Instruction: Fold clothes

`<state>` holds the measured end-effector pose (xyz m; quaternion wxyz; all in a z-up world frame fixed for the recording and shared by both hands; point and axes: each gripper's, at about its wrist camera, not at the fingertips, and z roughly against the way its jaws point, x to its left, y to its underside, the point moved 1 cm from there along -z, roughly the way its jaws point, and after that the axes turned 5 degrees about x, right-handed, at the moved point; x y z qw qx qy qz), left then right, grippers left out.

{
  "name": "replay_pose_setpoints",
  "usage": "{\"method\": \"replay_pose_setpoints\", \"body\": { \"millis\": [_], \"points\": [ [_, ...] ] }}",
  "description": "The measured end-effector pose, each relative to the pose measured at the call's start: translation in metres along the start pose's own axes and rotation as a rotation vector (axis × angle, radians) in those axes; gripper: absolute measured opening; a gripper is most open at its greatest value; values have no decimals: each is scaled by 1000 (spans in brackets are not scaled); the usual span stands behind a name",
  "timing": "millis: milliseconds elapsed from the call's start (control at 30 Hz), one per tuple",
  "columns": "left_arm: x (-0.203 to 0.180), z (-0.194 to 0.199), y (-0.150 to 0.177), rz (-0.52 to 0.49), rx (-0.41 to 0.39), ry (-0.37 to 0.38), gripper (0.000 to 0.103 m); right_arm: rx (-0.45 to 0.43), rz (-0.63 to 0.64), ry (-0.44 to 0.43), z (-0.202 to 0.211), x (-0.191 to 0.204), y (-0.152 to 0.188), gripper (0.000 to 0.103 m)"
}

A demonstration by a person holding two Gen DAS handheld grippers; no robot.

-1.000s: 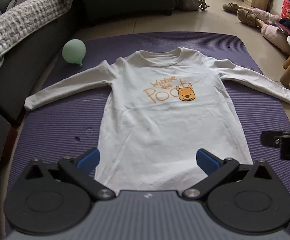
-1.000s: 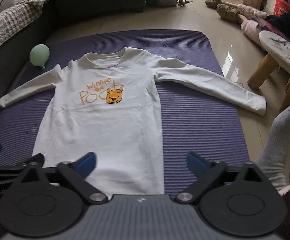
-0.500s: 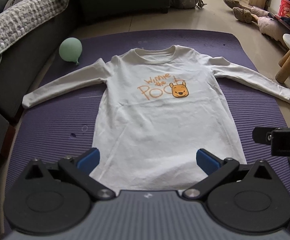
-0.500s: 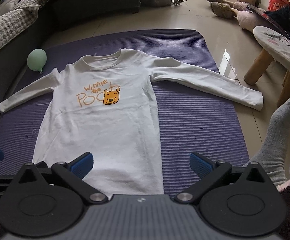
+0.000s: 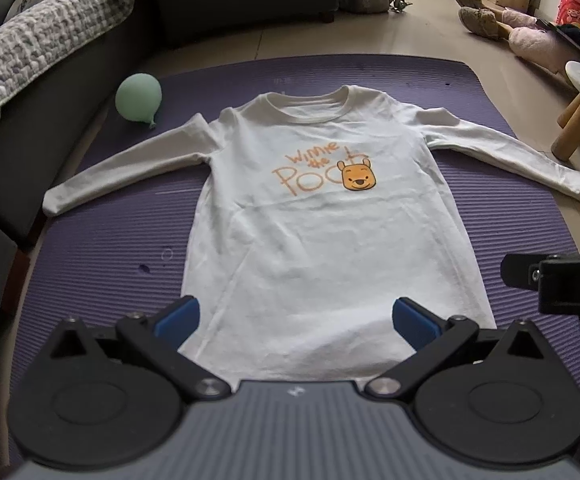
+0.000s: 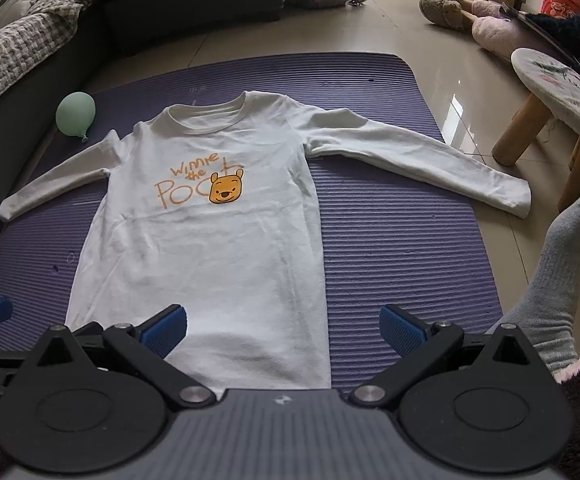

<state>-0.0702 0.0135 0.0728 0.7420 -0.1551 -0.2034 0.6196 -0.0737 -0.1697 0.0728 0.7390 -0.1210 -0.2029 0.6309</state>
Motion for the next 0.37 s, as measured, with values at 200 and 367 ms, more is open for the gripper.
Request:
{"method": "replay_pose_setpoints", "body": {
  "millis": [200,367],
  "points": [
    [0,1,1,-7,-3,-4,103,5,-3,0,-1,-1,1,102],
    [-3,1,1,-14,-6,-1,103,5,-4,-1,-1,-1,1,102]
  ]
}}
